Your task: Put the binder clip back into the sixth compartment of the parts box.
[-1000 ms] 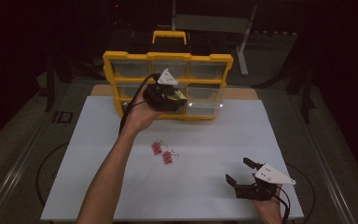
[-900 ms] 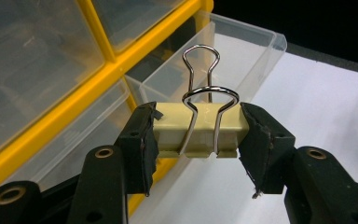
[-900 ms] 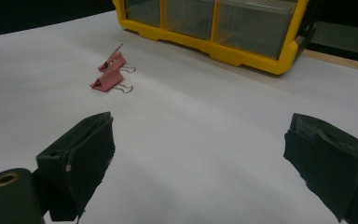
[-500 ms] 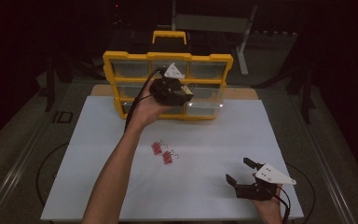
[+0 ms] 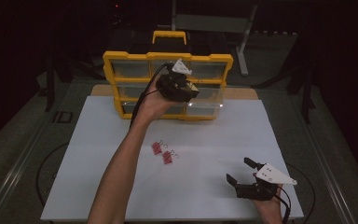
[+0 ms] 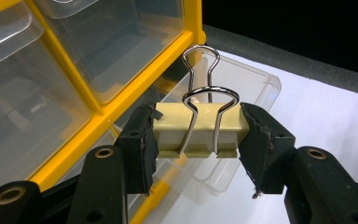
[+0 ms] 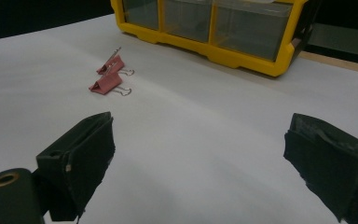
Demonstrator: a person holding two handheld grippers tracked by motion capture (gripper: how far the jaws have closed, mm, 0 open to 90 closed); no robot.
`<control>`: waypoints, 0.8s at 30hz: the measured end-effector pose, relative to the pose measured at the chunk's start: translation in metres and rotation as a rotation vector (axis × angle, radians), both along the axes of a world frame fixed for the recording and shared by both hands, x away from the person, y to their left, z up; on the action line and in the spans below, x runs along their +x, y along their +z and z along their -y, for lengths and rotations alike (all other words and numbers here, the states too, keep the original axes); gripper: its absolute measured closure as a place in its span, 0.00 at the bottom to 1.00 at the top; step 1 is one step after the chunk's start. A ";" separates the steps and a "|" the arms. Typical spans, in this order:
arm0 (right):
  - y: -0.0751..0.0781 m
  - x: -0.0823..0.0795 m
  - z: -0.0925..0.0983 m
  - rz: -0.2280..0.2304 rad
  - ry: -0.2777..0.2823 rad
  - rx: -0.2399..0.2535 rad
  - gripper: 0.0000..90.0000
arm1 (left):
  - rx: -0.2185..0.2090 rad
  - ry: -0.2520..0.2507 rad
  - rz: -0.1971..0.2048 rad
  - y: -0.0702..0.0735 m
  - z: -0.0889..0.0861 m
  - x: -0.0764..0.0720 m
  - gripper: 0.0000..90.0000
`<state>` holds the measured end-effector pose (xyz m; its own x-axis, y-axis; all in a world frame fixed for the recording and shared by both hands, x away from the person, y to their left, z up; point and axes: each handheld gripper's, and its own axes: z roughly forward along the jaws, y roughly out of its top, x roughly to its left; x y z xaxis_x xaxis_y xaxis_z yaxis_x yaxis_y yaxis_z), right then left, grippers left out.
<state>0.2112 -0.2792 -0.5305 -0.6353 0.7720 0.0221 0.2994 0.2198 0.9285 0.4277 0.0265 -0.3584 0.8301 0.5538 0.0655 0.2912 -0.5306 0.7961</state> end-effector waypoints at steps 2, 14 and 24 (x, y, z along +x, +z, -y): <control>0.000 0.000 0.000 0.000 0.001 0.000 0.09 | -0.001 0.002 -0.005 0.000 0.003 0.002 0.56; 0.000 0.000 0.000 0.002 0.002 0.002 0.09 | 0.015 0.032 -0.034 -0.013 0.018 0.014 0.37; 0.001 0.000 0.001 0.004 -0.004 0.008 0.09 | 0.026 0.102 -0.052 -0.016 0.010 0.015 0.00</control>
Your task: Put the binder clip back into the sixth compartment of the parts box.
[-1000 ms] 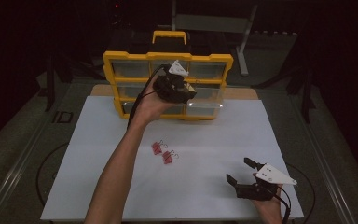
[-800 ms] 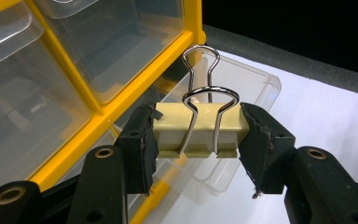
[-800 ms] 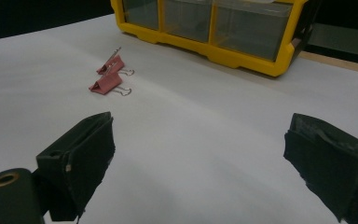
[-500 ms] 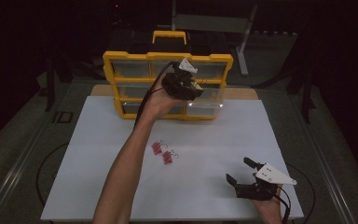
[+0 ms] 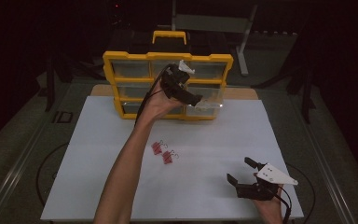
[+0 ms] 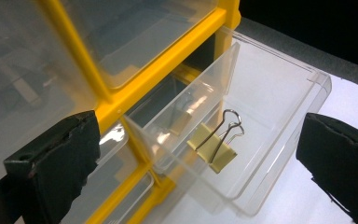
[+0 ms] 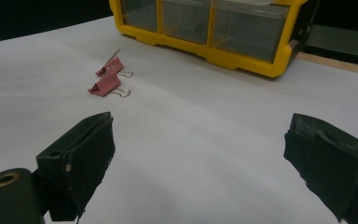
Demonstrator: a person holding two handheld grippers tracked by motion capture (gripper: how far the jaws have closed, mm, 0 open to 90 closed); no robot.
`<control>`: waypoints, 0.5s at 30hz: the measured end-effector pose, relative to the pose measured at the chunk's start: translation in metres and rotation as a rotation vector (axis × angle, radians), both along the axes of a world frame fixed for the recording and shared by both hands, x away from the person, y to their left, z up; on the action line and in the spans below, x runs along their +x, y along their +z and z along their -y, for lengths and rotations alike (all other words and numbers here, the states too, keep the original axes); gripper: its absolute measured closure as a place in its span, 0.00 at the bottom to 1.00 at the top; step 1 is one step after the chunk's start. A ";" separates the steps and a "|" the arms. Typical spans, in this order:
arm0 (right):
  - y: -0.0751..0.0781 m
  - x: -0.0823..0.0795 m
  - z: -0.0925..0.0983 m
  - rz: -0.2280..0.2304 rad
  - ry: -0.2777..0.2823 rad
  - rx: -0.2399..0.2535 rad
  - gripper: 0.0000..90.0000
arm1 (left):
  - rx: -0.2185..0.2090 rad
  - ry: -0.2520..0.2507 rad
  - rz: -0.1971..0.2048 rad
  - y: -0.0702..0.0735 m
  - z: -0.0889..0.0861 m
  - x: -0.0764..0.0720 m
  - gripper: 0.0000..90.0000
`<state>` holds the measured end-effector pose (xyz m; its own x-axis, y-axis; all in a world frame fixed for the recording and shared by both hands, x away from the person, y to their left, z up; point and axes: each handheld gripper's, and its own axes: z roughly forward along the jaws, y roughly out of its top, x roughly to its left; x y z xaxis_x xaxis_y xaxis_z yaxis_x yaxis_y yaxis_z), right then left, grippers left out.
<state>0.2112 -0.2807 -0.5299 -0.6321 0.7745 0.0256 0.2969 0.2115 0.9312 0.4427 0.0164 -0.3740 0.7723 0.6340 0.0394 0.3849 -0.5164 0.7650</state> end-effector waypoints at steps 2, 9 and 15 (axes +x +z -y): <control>0.000 0.000 0.000 0.001 0.000 -0.001 0.09 | 0.004 -0.001 0.006 0.002 -0.004 -0.002 0.00; 0.000 0.000 0.002 0.004 -0.004 0.001 0.09 | 0.006 0.015 0.008 -0.006 -0.028 -0.014 0.00; 0.000 0.000 0.000 0.001 -0.001 0.000 0.09 | 0.026 0.002 0.008 -0.023 -0.049 -0.027 0.02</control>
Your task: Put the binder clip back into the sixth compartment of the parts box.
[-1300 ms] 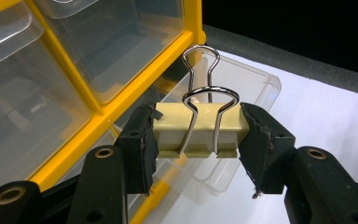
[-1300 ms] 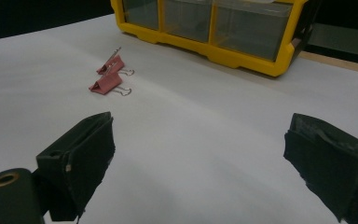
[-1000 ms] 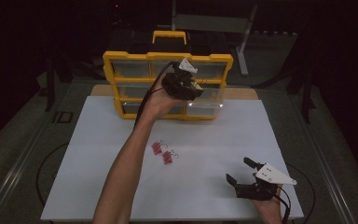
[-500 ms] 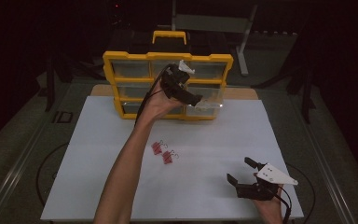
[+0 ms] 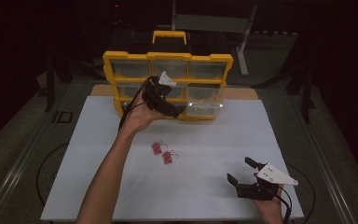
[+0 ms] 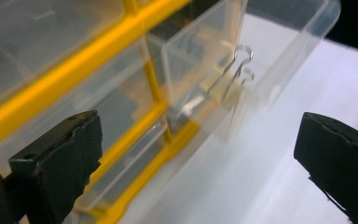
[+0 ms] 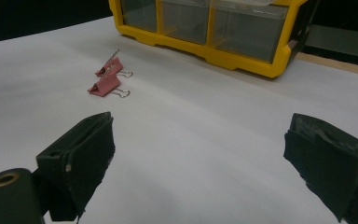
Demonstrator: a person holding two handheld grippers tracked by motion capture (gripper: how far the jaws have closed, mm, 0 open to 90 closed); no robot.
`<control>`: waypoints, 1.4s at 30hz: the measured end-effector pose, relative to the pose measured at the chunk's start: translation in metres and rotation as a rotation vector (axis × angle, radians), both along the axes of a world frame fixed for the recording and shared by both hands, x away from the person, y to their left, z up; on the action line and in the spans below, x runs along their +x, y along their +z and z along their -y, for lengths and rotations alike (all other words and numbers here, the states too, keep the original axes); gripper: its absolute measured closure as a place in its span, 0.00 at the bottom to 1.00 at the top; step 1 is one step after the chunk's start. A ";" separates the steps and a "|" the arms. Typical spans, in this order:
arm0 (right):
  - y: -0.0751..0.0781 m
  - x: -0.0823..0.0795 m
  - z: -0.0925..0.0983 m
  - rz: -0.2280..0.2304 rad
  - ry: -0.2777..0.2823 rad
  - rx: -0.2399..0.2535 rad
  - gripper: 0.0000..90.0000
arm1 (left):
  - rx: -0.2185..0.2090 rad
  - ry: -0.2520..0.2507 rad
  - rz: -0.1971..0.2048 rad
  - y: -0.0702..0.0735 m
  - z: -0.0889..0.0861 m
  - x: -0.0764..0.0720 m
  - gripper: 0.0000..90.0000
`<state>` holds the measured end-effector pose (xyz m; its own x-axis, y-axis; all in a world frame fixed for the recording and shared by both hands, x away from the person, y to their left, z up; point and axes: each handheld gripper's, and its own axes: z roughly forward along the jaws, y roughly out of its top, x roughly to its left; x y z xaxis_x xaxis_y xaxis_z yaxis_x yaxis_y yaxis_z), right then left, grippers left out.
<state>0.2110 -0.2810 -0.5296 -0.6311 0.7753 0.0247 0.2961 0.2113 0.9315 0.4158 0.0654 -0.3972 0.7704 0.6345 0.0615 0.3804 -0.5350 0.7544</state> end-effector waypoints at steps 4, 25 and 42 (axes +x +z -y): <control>0.000 0.000 0.000 -0.004 0.000 0.000 0.09 | 0.011 -0.003 0.002 -0.011 -0.011 -0.008 0.02; 0.000 0.000 0.000 -0.002 -0.001 0.013 0.09 | -0.002 -0.036 -0.024 -0.063 -0.037 -0.045 0.05; 0.000 0.000 0.001 -0.004 -0.002 0.011 0.09 | 0.078 -0.063 -0.073 -0.095 -0.052 -0.051 0.08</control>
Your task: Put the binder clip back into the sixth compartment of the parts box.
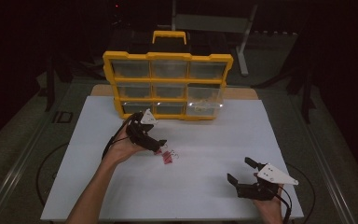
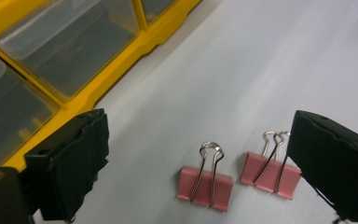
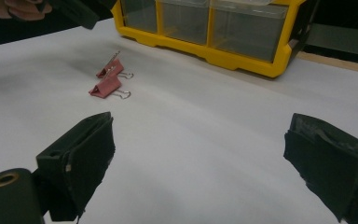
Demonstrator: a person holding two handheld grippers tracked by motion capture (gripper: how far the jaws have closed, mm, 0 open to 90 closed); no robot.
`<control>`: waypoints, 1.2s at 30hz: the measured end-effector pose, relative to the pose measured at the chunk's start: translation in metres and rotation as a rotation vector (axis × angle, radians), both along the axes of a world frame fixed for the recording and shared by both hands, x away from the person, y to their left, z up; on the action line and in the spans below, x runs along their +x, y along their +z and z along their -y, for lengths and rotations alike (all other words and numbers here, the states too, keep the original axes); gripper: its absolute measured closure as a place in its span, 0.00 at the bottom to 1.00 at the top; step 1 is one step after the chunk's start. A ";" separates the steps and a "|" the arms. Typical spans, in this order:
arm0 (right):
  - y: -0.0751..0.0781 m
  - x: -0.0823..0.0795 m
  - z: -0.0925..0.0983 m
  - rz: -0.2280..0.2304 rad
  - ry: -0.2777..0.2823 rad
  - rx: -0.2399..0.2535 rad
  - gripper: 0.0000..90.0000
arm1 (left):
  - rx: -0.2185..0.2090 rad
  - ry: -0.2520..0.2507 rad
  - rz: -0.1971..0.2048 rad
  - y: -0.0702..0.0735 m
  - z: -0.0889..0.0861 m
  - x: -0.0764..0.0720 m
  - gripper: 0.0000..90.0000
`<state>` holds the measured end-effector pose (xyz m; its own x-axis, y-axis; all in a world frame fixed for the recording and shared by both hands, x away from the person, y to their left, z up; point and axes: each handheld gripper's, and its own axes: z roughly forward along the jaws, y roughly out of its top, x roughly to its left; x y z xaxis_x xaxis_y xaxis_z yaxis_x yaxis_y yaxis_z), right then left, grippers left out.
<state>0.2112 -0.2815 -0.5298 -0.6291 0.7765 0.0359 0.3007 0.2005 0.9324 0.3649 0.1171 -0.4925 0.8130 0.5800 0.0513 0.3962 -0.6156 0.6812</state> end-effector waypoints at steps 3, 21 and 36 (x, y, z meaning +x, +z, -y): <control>0.000 0.000 0.000 0.002 -0.003 -0.002 0.09 | 0.016 0.004 -0.020 -0.010 -0.002 0.000 0.08; 0.000 0.000 0.000 0.002 -0.001 -0.006 0.09 | 0.068 -0.019 -0.088 -0.045 -0.004 0.001 0.17; 0.000 0.000 0.001 0.001 -0.002 -0.005 0.09 | 0.089 -0.041 -0.122 -0.061 0.000 0.002 0.36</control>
<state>0.2112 -0.2822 -0.5294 -0.6276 0.7779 0.0316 0.3006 0.2046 0.9315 0.3668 0.1175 -0.5538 0.8392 0.5438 0.0003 0.4463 -0.6890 0.5711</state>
